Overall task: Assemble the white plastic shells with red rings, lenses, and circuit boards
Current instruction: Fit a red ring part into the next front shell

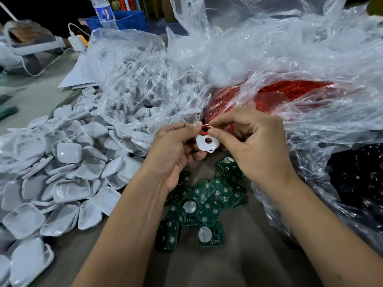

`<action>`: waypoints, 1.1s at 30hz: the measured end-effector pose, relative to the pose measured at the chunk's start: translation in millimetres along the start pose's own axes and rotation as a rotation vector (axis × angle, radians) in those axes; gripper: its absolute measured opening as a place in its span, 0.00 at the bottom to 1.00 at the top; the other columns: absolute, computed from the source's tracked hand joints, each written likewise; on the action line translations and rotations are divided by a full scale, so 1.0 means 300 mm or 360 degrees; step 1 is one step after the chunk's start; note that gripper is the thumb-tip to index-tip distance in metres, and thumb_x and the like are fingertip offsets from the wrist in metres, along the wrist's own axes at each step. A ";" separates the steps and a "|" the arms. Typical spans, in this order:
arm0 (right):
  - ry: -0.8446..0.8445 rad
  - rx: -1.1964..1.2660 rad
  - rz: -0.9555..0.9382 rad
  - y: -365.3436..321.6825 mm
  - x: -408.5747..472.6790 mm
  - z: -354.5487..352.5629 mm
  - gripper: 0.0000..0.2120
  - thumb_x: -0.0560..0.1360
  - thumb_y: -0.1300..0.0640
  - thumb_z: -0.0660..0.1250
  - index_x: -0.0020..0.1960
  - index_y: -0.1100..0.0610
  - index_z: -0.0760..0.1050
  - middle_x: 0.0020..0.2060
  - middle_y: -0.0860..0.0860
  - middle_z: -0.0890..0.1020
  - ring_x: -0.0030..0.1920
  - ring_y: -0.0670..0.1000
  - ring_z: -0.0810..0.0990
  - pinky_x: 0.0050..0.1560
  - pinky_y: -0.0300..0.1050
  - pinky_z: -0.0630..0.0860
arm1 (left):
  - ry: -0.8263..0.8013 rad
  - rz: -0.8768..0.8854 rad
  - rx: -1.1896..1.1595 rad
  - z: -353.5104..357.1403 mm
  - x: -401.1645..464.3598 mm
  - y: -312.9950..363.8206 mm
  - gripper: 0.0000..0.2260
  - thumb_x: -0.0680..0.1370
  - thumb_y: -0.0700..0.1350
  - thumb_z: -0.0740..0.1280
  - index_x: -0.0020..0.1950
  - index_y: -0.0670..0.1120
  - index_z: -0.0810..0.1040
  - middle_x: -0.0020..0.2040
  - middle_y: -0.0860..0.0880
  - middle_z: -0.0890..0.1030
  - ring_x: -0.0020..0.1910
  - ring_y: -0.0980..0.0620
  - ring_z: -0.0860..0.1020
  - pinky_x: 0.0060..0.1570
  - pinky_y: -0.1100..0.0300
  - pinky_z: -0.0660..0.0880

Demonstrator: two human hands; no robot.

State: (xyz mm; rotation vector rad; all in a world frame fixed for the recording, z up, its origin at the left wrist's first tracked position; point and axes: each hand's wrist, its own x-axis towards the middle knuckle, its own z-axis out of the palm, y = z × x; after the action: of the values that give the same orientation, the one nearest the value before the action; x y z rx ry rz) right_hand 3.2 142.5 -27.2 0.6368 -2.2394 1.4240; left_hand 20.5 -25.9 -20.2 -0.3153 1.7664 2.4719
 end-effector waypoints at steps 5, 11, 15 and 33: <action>-0.0183 0.0005 0.0142 0.013 0.006 0.001 0.03 0.74 0.58 0.78 0.47 0.52 0.87 0.41 0.42 0.83 0.30 0.43 0.73 0.34 0.32 0.68 | 0.0033 -0.0002 0.0099 -0.004 0.007 -0.011 0.06 0.79 0.43 0.72 0.43 0.44 0.83 0.41 0.43 0.84 0.36 0.51 0.79 0.29 0.62 0.77; -0.0215 0.0456 0.0498 0.005 0.015 -0.011 0.06 0.72 0.62 0.79 0.45 0.54 0.87 0.42 0.49 0.87 0.39 0.48 0.86 0.42 0.39 0.80 | -0.0055 -0.0015 0.0129 -0.009 0.012 -0.021 0.08 0.76 0.49 0.74 0.44 0.44 0.83 0.41 0.44 0.83 0.36 0.52 0.79 0.28 0.64 0.75; -0.0154 0.0712 0.0816 -0.008 0.021 -0.024 0.14 0.66 0.60 0.82 0.49 0.53 0.82 0.38 0.49 0.83 0.35 0.47 0.81 0.29 0.35 0.74 | -0.0150 0.0084 0.0179 -0.004 0.009 -0.027 0.16 0.72 0.51 0.73 0.51 0.39 0.83 0.41 0.44 0.83 0.37 0.50 0.76 0.32 0.63 0.76; -0.0416 0.1328 0.1177 -0.008 0.035 -0.074 0.11 0.62 0.61 0.77 0.41 0.61 0.78 0.30 0.52 0.80 0.21 0.41 0.65 0.18 0.32 0.60 | -0.0384 0.0262 0.0137 0.008 0.002 -0.049 0.14 0.76 0.40 0.71 0.61 0.41 0.84 0.54 0.36 0.85 0.54 0.40 0.82 0.63 0.34 0.77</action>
State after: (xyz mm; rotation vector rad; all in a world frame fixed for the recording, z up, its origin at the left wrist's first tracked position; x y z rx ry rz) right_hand -1.9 160.3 -10.8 0.1984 -2.0864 2.8478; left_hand 22.4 -18.8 -33.2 0.1354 1.8543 2.4060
